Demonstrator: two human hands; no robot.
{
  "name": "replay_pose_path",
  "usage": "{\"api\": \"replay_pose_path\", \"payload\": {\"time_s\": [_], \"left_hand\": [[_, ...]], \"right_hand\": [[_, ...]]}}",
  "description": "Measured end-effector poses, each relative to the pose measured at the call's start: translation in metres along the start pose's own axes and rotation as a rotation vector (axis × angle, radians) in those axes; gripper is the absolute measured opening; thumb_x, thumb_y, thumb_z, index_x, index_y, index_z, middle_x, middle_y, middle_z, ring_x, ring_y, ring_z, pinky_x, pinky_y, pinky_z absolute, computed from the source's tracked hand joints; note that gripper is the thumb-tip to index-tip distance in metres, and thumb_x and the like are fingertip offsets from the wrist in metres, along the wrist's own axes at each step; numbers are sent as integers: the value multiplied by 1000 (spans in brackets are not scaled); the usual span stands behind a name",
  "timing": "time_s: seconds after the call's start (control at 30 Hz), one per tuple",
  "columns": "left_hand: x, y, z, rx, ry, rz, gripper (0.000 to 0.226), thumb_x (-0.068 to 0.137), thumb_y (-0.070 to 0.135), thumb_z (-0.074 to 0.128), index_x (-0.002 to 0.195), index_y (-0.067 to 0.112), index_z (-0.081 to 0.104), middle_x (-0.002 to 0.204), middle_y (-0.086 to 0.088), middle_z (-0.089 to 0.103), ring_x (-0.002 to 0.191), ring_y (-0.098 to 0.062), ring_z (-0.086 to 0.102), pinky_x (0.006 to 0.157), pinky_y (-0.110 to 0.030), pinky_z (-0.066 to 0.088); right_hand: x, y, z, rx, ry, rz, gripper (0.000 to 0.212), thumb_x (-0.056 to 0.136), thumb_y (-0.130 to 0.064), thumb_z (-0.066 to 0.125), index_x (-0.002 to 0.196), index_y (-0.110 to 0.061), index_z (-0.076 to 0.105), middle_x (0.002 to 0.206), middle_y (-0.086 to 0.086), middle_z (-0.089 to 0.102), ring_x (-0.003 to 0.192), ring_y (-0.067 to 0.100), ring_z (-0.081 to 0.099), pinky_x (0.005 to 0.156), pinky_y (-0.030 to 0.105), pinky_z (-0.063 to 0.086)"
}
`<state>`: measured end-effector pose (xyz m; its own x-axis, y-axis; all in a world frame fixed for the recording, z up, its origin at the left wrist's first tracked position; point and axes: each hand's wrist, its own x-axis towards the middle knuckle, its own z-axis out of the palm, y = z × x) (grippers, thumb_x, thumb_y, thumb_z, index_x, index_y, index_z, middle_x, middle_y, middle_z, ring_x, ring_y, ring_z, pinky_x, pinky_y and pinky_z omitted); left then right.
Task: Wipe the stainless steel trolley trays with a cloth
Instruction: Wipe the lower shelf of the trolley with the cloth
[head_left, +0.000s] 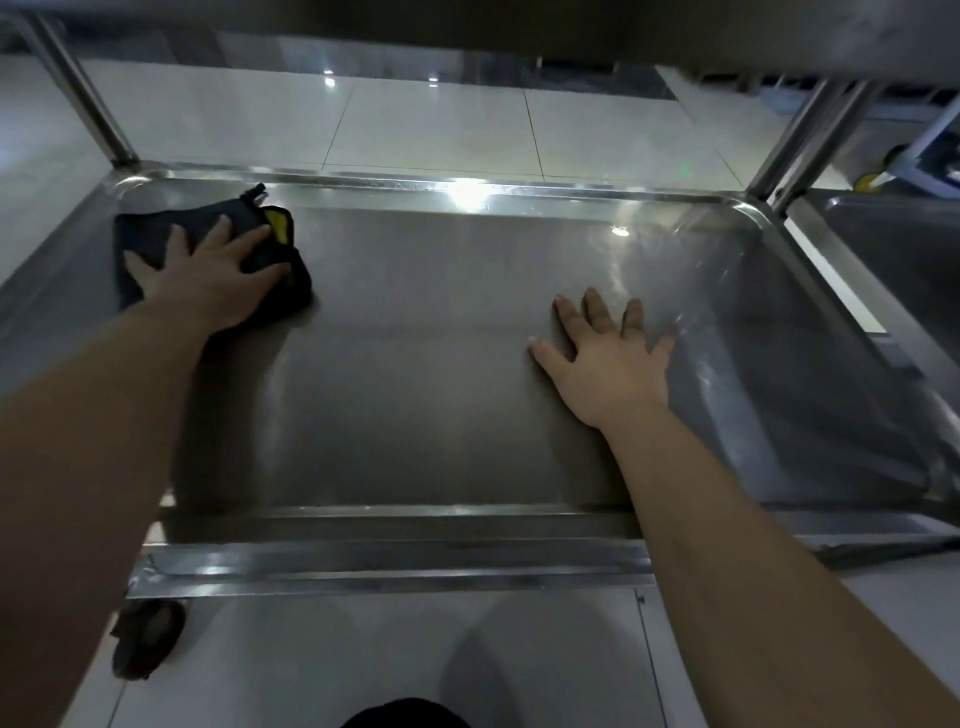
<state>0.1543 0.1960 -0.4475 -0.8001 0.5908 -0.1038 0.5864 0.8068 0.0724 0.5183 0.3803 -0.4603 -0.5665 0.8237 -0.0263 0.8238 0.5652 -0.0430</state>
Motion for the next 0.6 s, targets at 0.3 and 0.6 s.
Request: {"api": "replay_pose_path", "payload": {"time_s": [0.3,0.6], "left_hand": [[-37,201,16,6,-16,429,70,81,80,29,145,58,13,163,13,0,148,-34,-9,106,-73,-9],[-16,129,10,-12,8,426,71,80,84,28,144,60,13,162,18,1,150,-24,-4,112,-66,-5]], "right_hand": [[3,2,5,10,-4,21,79,77,-83,6,149,-49,3,163,-12,0,146,43,-7,106,71,-11],[9,2,1,28,-31,29,82,74,-87,5,148,-52,3,163,-15,0,148,39,-5,111,67,-5]]}}
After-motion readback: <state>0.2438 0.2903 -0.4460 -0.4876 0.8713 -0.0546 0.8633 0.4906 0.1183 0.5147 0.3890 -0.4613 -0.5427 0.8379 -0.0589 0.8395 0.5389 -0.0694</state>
